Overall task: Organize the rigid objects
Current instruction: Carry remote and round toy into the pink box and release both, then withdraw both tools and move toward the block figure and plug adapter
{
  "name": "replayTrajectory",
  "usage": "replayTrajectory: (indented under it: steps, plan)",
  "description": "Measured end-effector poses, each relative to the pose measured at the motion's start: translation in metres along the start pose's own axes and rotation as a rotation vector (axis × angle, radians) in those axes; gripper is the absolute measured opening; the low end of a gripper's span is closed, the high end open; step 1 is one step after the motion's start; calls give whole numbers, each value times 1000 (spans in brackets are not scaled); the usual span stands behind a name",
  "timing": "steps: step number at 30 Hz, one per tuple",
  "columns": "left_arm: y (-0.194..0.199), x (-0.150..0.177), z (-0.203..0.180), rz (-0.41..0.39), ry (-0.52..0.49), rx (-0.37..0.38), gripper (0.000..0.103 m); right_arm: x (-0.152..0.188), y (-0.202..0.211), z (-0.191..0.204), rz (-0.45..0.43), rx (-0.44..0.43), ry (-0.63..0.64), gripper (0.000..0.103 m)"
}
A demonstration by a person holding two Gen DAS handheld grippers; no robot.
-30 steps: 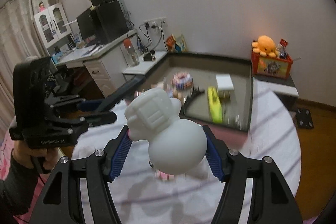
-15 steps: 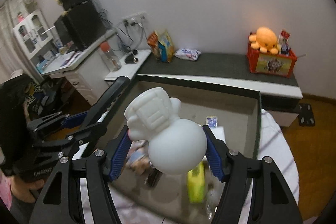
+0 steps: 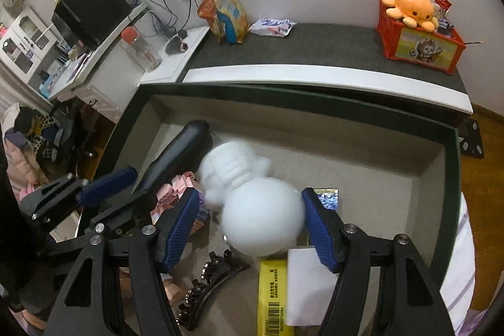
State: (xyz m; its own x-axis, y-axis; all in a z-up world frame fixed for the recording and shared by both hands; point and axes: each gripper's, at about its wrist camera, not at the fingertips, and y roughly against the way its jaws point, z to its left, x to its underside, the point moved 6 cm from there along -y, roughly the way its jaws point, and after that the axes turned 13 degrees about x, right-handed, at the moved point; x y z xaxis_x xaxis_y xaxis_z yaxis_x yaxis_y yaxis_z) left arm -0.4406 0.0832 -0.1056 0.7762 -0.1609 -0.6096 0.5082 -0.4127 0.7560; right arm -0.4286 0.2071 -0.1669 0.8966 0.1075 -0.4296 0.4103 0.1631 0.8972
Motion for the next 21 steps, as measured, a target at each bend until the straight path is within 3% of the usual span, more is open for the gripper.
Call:
replayTrajectory:
  steps: [3,5,6,7,10,15,21]
  plan:
    - [14,0,2,-45,7,-19,94,1,2,0,-5,-4,-15,84]
    - [22,2,-2,-53,7,-12,101,4,5,0,-9,-28,-36,90]
    - [25,3,-2,-56,1,-19,102,8,10,-2,-18,-38,-48,93]
    - [30,5,-3,-62,-7,-34,102,9,13,-2,-28,-43,-57,103]
    - [50,12,-5,-87,-13,-103,102,18,36,-6,-70,-91,-88,103]
    - [99,31,-23,-181,-13,-109,102,45,95,-6,-180,-101,-98,103]
    - [151,69,-57,-241,-22,-125,103,101,158,0,-302,-96,-116,103]
